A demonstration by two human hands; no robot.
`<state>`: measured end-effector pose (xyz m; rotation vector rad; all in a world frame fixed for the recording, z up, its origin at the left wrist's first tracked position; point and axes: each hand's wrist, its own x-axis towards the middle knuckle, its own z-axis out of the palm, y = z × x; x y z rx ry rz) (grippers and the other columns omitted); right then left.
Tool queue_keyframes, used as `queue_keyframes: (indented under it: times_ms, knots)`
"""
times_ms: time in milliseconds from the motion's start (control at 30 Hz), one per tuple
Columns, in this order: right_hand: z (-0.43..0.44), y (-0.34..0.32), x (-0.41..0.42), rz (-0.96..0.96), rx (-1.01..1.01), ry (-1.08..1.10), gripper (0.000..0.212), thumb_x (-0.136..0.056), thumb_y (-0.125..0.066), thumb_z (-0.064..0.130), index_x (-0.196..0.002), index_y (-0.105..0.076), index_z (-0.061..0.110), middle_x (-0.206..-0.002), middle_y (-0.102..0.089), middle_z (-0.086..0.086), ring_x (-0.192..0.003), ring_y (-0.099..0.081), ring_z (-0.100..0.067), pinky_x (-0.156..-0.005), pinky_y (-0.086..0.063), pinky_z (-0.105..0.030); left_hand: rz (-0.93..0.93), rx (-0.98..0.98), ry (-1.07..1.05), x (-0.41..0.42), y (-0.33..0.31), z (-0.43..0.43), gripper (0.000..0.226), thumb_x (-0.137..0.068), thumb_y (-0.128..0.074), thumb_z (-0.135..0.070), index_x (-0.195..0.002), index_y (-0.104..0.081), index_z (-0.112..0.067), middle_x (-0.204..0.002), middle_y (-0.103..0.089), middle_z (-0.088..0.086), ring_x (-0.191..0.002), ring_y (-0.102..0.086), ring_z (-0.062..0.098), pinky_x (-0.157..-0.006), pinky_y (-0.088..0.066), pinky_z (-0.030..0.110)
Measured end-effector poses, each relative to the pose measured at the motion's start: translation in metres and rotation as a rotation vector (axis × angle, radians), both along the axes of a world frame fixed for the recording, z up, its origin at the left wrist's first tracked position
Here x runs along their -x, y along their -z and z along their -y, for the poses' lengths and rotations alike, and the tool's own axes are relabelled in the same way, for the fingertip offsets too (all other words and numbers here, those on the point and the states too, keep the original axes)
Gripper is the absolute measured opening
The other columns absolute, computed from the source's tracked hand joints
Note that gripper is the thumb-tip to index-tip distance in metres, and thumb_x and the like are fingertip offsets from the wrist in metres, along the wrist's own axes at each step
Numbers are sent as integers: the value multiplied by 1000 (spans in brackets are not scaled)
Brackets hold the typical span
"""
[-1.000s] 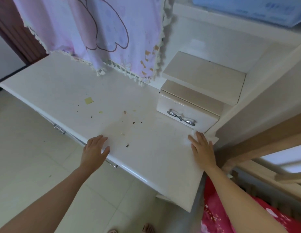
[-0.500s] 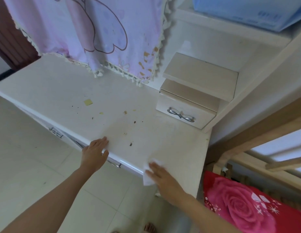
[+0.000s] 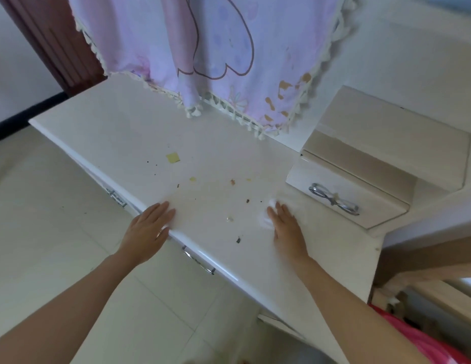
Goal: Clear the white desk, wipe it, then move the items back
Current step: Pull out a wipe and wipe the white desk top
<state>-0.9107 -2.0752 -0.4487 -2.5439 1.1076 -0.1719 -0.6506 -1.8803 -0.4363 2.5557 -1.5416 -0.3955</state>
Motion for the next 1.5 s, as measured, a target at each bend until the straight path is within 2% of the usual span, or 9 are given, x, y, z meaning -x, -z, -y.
queue_keyframes:
  times_ms: [233,300,400,533,667,1033,1200,1333,1500]
  knots:
    - [-132,-23,-28,24,-167,-557,65,-72,-37,-16,-135,-40,1,-148,-30,-15,-138,-24,-33,-115,-14,-34,-97,49,58,-19,-10,0,55,-90,-46,-8,-142,-30,-14,-145,-38,2,-137,-29,15,-105,-28,32]
    - [-130,-28,-29,142,-113,-435,68,-56,-48,-15,-121,-57,2,-132,-51,-18,-123,-48,-34,-104,-35,-28,-109,52,62,-24,-12,1,56,-89,-46,-6,-142,-31,-14,-143,-42,4,-135,-32,14,-104,-29,31]
    - [-84,-32,-24,359,-169,-39,59,-65,-43,-24,-118,-58,-1,-129,-51,-24,-124,-39,-39,-104,-16,-4,-130,57,68,-28,-10,2,57,-88,-45,-5,-142,-31,-16,-141,-43,4,-135,-32,13,-104,-29,30]
    - [20,-20,-11,182,-120,282,49,-86,-34,-17,-132,-43,-1,-146,-31,-21,-139,-26,-31,-110,-17,-26,-135,89,83,-29,-5,1,58,-87,-46,-4,-142,-31,-14,-141,-44,3,-135,-31,13,-105,-29,30]
    - [41,-3,-29,45,-31,263,54,-82,-35,-16,-133,-43,2,-149,-28,-18,-140,-20,-30,-109,-20,-37,-141,103,105,-33,-2,0,59,-86,-46,-5,-142,-30,-15,-141,-43,0,-136,-29,11,-106,-27,30]
    - [-134,-3,-88,66,-173,-420,66,-79,-33,-16,-140,-31,8,-154,-16,-5,-144,-3,-21,-109,13,-19,-182,7,132,-39,-19,4,60,-87,-40,-4,-143,-27,-19,-143,-38,8,-131,-36,20,-104,-27,27]
    - [-90,-21,-71,269,-158,-21,67,-73,-32,-24,-133,-42,4,-147,-28,-14,-140,-15,-25,-111,-1,-12,-199,-29,136,-43,-18,3,61,-87,-39,-5,-144,-25,-23,-145,-35,7,-130,-37,25,-108,-30,33]
    - [-6,-21,-41,154,-105,323,58,-80,-34,-21,-134,-38,-1,-146,-30,-21,-139,-24,-31,-110,-16,-25,-199,100,220,-56,-15,-4,65,-84,-41,0,-144,-26,-19,-147,-34,2,-135,-31,17,-110,-21,29]
    - [42,-2,-78,62,-54,186,61,-78,-32,-21,-133,-42,3,-147,-29,-20,-137,-24,-35,-106,-26,-39,16,127,72,-102,-4,-12,59,-89,-41,-6,-145,-22,-15,-155,-13,3,-142,-16,18,-113,-16,36]
